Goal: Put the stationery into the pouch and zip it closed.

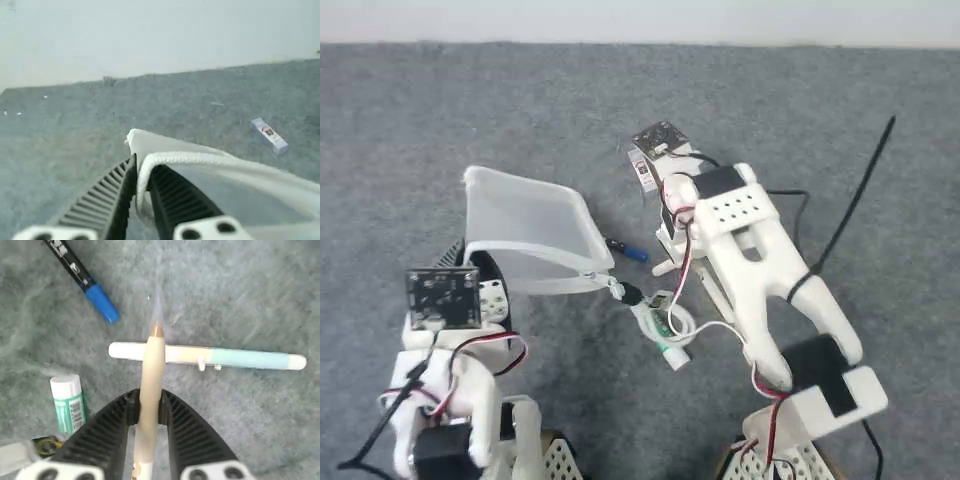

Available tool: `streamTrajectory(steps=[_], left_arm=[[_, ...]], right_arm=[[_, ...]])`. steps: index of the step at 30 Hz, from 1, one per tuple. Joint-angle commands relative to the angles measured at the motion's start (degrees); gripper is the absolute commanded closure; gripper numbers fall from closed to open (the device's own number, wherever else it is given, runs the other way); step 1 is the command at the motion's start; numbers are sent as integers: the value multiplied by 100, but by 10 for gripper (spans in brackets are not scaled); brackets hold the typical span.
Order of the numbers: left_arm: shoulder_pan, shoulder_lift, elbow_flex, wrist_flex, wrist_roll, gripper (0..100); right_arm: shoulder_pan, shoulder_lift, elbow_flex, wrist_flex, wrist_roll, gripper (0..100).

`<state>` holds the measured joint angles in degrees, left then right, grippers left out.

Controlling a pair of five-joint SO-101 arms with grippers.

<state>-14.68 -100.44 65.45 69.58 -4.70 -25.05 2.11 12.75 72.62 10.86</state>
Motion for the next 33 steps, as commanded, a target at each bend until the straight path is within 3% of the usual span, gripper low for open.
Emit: streamTrajectory(steps=[1,7,13,18,22,27,33], left_arm=[[62,1424,-1174,123,-26,990],[484,3147,-2589,695,308,990],[510,4097,-3495,712,527,990],[501,4879,-4075,721,1160,990],[501,5398,-4303,677,1820,990],[475,5767,-4127,457,2092,990],[466,5785,-3899,316,2725,988]], right_arm=[[40,-541,105,-409,-255,991],[365,-593,167,-699,-695,991],[453,-840,185,-655,-721,991],[479,-1393,633,-892,-721,991],[470,-1842,1055,-1226,-721,991],[426,-2105,1064,-1297,-782,991],[462,-2422,914,-1182,-2180,991]])
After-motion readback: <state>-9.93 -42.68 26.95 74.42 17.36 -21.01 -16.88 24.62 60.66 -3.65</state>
